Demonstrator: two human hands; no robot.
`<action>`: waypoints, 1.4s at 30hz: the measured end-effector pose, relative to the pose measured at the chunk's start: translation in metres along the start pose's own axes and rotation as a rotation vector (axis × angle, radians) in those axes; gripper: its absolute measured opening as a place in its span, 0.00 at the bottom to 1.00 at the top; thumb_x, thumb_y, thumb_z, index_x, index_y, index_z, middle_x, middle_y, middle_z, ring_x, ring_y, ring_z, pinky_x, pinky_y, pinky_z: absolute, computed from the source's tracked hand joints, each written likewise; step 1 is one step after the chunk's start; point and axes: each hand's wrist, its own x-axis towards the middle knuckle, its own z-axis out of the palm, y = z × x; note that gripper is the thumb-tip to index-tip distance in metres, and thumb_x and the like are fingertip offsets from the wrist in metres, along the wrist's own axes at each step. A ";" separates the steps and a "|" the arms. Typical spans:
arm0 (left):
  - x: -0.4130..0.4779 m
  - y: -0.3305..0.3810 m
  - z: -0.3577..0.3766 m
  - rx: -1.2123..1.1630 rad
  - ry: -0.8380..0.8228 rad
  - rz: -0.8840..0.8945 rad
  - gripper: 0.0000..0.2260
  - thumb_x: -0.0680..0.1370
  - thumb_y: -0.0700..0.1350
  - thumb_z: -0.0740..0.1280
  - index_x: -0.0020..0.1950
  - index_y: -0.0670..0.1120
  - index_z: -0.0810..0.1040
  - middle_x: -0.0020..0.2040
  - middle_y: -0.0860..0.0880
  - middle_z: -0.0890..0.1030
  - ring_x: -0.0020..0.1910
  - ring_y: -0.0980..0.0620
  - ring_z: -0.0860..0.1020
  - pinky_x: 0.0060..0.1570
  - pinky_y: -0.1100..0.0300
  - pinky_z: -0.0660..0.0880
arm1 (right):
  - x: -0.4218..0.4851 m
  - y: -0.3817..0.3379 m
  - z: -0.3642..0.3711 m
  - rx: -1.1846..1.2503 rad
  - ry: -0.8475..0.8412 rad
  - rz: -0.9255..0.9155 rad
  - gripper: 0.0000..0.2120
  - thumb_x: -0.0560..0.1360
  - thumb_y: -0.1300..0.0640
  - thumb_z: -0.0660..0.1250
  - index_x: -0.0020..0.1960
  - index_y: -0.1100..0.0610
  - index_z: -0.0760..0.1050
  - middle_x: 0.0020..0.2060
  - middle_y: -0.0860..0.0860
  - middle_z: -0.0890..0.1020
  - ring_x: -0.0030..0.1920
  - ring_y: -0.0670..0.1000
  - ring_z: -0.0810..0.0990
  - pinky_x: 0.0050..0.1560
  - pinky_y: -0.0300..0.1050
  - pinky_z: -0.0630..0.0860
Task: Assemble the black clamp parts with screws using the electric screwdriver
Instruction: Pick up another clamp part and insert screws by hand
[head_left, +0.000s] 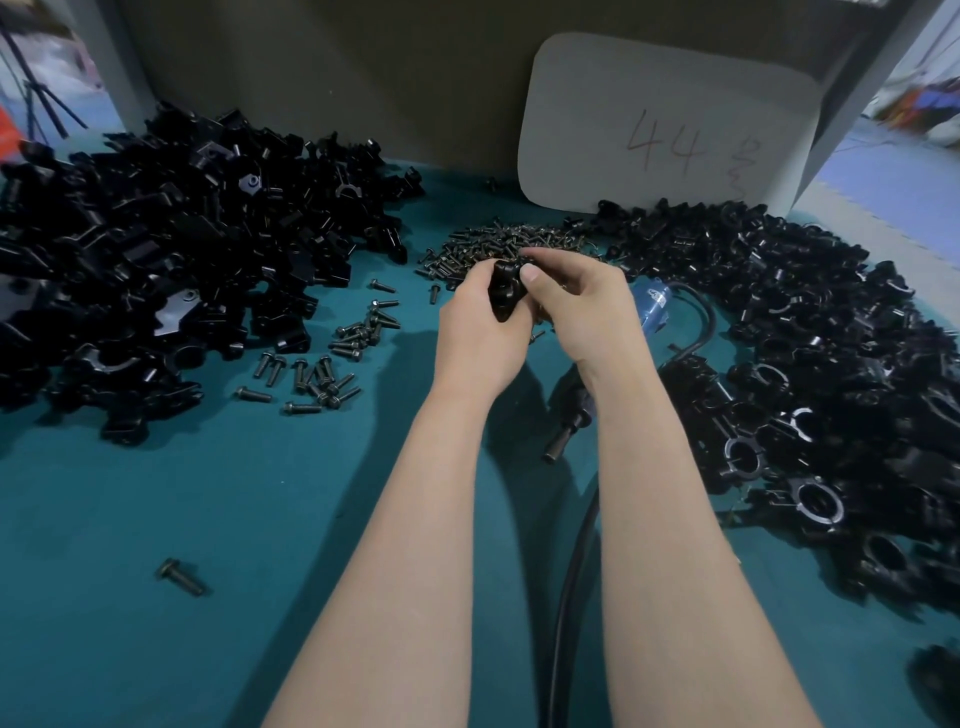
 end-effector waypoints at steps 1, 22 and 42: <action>0.000 0.000 0.000 -0.003 0.001 0.001 0.06 0.79 0.45 0.65 0.55 0.49 0.76 0.44 0.48 0.83 0.36 0.52 0.77 0.32 0.64 0.68 | 0.000 0.000 0.000 0.004 0.002 -0.001 0.11 0.78 0.61 0.65 0.59 0.55 0.79 0.52 0.49 0.83 0.54 0.48 0.80 0.60 0.49 0.76; 0.004 -0.004 -0.018 -0.938 0.164 -0.449 0.04 0.77 0.36 0.68 0.46 0.39 0.74 0.39 0.41 0.79 0.38 0.48 0.83 0.49 0.56 0.81 | 0.000 0.019 0.019 -1.073 -0.098 0.049 0.15 0.75 0.59 0.64 0.61 0.50 0.74 0.57 0.53 0.79 0.59 0.57 0.75 0.61 0.52 0.62; -0.004 -0.008 -0.003 0.073 0.286 -0.074 0.08 0.77 0.49 0.67 0.51 0.46 0.78 0.44 0.49 0.83 0.47 0.46 0.81 0.48 0.54 0.77 | -0.001 -0.020 0.003 -0.384 0.028 -0.145 0.04 0.75 0.58 0.68 0.42 0.51 0.77 0.33 0.41 0.76 0.35 0.38 0.73 0.36 0.24 0.67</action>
